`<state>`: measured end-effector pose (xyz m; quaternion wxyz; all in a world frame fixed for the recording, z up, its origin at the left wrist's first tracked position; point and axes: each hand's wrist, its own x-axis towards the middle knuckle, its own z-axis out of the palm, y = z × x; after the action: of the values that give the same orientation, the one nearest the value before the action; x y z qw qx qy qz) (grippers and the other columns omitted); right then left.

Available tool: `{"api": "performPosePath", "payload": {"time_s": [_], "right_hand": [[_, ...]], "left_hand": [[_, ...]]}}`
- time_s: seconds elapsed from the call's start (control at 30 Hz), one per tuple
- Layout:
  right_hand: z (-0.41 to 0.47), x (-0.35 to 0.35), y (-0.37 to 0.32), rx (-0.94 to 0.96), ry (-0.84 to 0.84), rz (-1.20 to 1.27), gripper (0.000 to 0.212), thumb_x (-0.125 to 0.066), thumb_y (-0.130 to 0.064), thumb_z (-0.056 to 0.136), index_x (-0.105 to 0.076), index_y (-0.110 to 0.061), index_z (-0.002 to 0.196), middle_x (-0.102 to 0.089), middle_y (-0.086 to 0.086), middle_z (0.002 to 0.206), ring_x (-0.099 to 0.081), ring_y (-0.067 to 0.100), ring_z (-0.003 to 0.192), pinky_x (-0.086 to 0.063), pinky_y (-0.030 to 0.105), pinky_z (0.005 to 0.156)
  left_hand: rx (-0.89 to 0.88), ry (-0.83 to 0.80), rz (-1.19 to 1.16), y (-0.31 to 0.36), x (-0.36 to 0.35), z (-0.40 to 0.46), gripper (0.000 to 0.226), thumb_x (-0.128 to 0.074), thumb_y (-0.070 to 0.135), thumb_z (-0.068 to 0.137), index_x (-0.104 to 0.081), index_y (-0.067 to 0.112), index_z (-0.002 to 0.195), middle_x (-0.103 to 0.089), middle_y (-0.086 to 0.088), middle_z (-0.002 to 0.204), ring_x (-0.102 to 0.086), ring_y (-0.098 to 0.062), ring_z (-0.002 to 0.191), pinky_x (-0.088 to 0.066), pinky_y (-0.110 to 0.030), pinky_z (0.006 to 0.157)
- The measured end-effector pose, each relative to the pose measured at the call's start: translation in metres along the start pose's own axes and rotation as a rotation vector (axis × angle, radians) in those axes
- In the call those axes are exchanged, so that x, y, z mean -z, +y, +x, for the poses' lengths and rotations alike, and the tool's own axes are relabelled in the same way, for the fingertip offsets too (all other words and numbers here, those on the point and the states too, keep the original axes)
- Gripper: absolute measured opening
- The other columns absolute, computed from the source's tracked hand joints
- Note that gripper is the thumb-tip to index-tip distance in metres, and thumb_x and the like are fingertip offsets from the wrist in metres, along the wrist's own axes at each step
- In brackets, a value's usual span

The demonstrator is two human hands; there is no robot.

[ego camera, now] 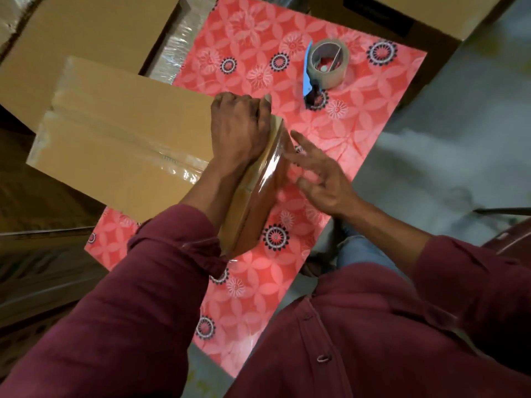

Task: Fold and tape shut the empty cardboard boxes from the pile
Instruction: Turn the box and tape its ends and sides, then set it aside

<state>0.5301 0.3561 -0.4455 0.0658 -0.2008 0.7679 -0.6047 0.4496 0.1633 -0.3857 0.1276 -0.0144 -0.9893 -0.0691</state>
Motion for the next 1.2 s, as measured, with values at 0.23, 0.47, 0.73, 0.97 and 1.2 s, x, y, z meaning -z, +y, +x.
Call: {"api": "performPosePath", "payload": {"time_s": [0.23, 0.47, 0.73, 0.97, 1.2], "right_hand": [[0.088, 0.035, -0.035, -0.347, 0.062, 0.263, 0.073, -0.064, -0.067, 0.084, -0.076, 0.003, 0.103, -0.076, 0.019, 0.109, -0.069, 0.027, 0.113, -0.051, 0.027, 0.080], [0.102, 0.036, -0.008, -0.220, -0.165, 0.236, 0.036, -0.082, -0.046, 0.084, -0.082, -0.015, 0.105, -0.080, 0.007, 0.091, -0.065, 0.019, 0.082, -0.059, 0.059, 0.082], [0.115, 0.056, 0.015, -0.150, -0.338, 0.170, 0.040, -0.087, -0.011, 0.081, -0.074, 0.004, 0.115, -0.076, 0.017, 0.109, -0.077, 0.026, 0.094, -0.061, 0.047, 0.091], [0.115, 0.068, -0.003, -0.168, -0.485, 0.216, 0.061, -0.085, -0.008, 0.081, -0.062, -0.016, 0.138, -0.068, 0.006, 0.134, -0.067, 0.015, 0.122, -0.059, 0.034, 0.096], [0.104, 0.032, 0.001, 0.018, -0.221, -0.085, 0.063, -0.094, -0.031, 0.071, -0.072, -0.005, 0.124, -0.069, -0.003, 0.110, -0.063, -0.012, 0.095, -0.050, 0.011, 0.079]], "left_hand": [[-0.005, 0.008, -0.004, 0.003, 0.004, -0.001, 0.053, -0.040, 0.038, 0.107, -0.076, 0.008, 0.082, -0.073, -0.014, 0.078, -0.060, -0.038, 0.084, -0.043, -0.047, 0.093], [0.000, -0.004, -0.015, 0.001, 0.001, -0.001, 0.055, -0.038, 0.044, 0.108, -0.080, 0.013, 0.087, -0.074, -0.011, 0.080, -0.060, -0.035, 0.086, -0.043, -0.046, 0.093], [0.026, -0.015, -0.009, 0.003, 0.003, -0.001, 0.057, -0.036, 0.046, 0.108, -0.082, 0.018, 0.091, -0.076, -0.006, 0.083, -0.061, -0.032, 0.091, -0.042, -0.044, 0.096], [0.015, 0.055, -0.105, 0.005, 0.005, -0.004, 0.050, -0.045, 0.037, 0.107, -0.071, 0.010, 0.073, -0.069, -0.011, 0.071, -0.059, -0.036, 0.078, -0.045, -0.045, 0.088], [-0.058, -0.002, -0.150, -0.002, 0.010, -0.003, 0.047, -0.043, 0.041, 0.108, -0.069, 0.012, 0.083, -0.068, -0.011, 0.081, -0.060, -0.035, 0.082, -0.043, -0.044, 0.087]]}}
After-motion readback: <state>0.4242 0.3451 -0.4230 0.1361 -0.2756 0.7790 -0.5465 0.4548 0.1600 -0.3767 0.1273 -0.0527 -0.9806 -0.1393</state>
